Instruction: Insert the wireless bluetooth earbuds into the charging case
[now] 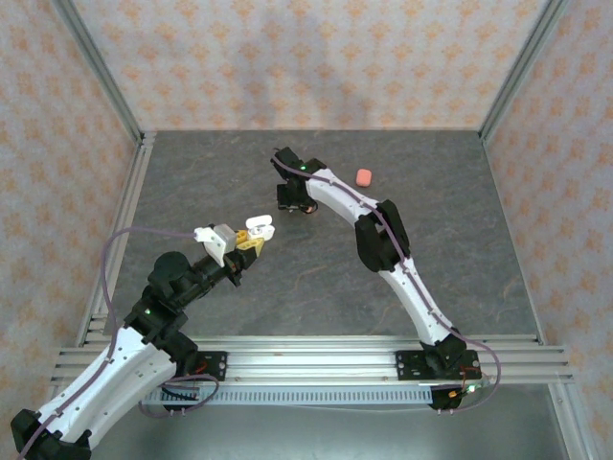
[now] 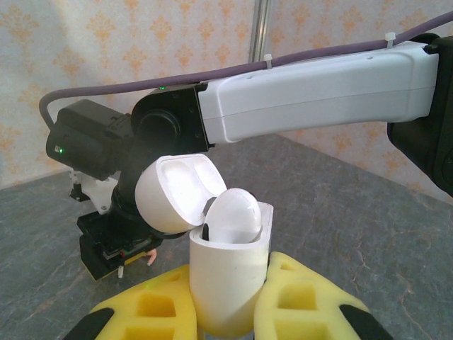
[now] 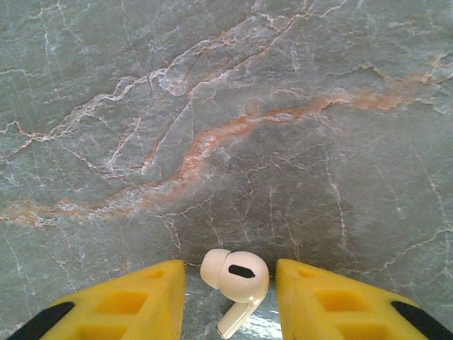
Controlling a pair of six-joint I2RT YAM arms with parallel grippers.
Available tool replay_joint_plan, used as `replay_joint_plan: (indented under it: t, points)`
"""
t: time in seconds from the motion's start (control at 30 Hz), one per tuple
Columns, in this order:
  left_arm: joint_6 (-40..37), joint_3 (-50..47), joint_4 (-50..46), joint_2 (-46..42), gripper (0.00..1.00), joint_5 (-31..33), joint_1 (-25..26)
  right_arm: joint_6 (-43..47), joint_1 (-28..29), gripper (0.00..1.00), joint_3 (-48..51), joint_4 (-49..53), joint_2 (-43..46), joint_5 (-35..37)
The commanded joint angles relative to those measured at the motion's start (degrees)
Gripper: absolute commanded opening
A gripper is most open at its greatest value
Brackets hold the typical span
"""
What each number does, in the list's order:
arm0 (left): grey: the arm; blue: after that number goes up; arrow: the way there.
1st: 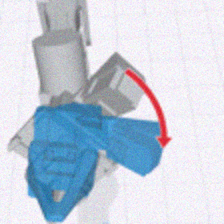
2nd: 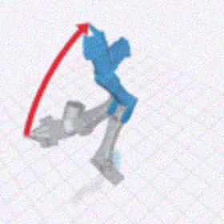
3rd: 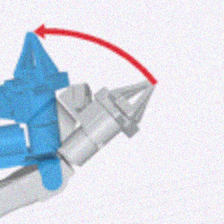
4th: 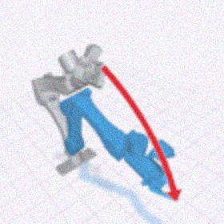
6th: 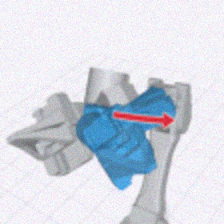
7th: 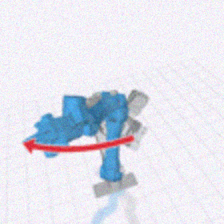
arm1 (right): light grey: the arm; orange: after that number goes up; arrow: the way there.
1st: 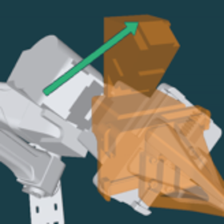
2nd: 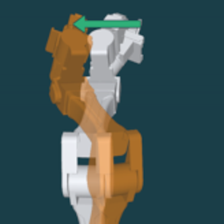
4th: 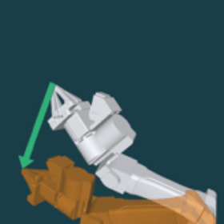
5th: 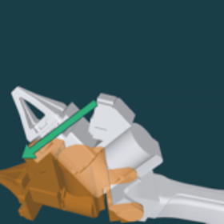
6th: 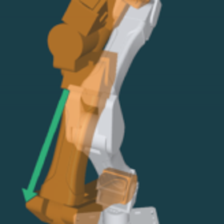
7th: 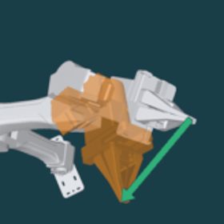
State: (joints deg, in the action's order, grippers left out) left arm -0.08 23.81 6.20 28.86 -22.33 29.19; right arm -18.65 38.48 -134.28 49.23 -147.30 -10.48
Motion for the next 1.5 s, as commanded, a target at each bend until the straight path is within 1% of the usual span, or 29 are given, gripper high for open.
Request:
replay_joint_plan:
  t: [0.0,0.23,0.37,0.57,0.77,1.13,1.23,1.37,1.47]
  points:
    - [-0.8,-0.1,-0.4,-1.0,0.0,-1.1,-0.2,1.4,0.4,0.36,-1.9,2.7,-1.3,2.0]
    - [-0.6,0.3,-0.5,-0.6,0.0,-1.1,-0.3,3.5,0.4,0.26,-2.7,4.5,-0.5,2.7]
    - [-0.5,0.8,-1.7,-0.8,0.0,-1.2,-0.3,5.2,0.4,0.23,0.4,3.8,2.0,0.6]
    - [0.1,0.5,-2.0,-1.5,0.0,-1.1,-0.3,6.6,0.6,0.19,11.7,-0.2,10.1,-0.2]
    - [0.6,0.5,-0.8,-0.3,0.0,-1.2,-0.3,6.5,0.8,0.18,25.7,-5.7,19.8,-1.6]
    - [2.3,0.9,4.9,6.0,0.0,-3.0,-0.3,7.2,0.9,0.18,47.9,-9.5,32.4,-2.6]
    - [2.7,1.2,6.2,7.9,0.0,-3.5,-0.1,7.4,1.0,0.18,52.0,-10.7,34.2,-2.8]
    - [3.6,0.9,8.6,9.5,0.0,-4.2,-0.2,7.7,1.1,0.18,54.3,-11.0,34.5,-2.9]
    - [3.7,1.0,8.4,9.9,0.0,-4.6,-0.2,7.3,1.2,0.19,55.6,-11.4,34.6,-2.7]
